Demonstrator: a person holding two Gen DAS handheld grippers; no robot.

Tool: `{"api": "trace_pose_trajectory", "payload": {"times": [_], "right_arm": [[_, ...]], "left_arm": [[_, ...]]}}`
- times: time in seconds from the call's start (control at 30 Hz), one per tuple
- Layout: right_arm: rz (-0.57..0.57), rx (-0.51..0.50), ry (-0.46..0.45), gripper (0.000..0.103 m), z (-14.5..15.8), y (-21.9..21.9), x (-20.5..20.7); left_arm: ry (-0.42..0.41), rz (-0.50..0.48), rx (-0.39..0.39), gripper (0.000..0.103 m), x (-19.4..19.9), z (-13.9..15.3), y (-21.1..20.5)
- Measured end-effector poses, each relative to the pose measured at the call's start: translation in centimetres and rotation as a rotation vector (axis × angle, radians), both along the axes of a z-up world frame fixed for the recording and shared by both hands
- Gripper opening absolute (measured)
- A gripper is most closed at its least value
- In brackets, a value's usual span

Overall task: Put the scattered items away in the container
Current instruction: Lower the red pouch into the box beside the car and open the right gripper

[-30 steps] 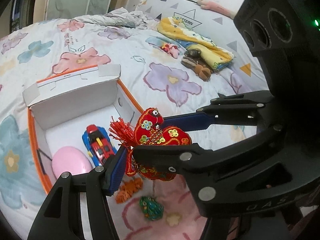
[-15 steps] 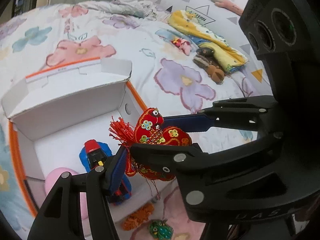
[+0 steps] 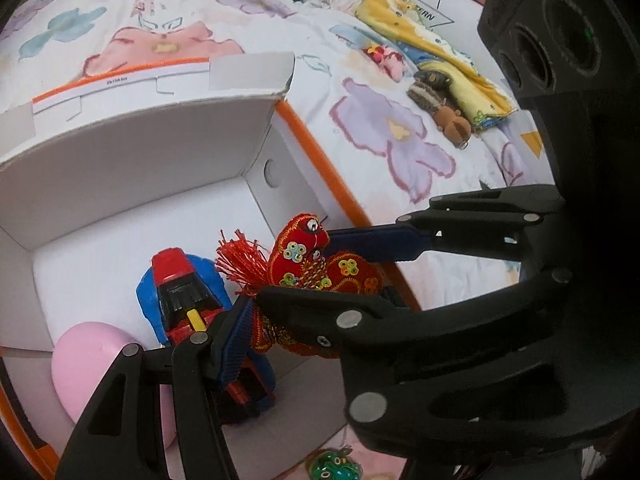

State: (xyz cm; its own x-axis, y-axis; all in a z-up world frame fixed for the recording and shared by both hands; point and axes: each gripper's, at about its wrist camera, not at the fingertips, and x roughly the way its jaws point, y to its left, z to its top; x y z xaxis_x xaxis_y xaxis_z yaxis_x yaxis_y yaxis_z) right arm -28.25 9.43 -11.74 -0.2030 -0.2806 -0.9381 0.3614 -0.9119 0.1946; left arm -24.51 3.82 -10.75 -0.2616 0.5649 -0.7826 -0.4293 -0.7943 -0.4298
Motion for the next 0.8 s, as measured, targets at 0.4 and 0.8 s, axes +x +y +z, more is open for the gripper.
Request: {"api": "trace_pose_trajectory", "payload": {"times": [0.4, 0.8], "right_arm": [[-0.026, 0.035, -0.035, 0.042, -1.1, -0.6, -0.1], [-0.089, -0.043, -0.072, 0.052, -1.0, 0.1, 0.1]], "left_arm": [[-0.049, -0.026, -0.020, 0.062, 0.0, -1.3, -0.1], [-0.038, -0.028, -0.013, 0.082, 0.2, -1.0, -0.4]]}}
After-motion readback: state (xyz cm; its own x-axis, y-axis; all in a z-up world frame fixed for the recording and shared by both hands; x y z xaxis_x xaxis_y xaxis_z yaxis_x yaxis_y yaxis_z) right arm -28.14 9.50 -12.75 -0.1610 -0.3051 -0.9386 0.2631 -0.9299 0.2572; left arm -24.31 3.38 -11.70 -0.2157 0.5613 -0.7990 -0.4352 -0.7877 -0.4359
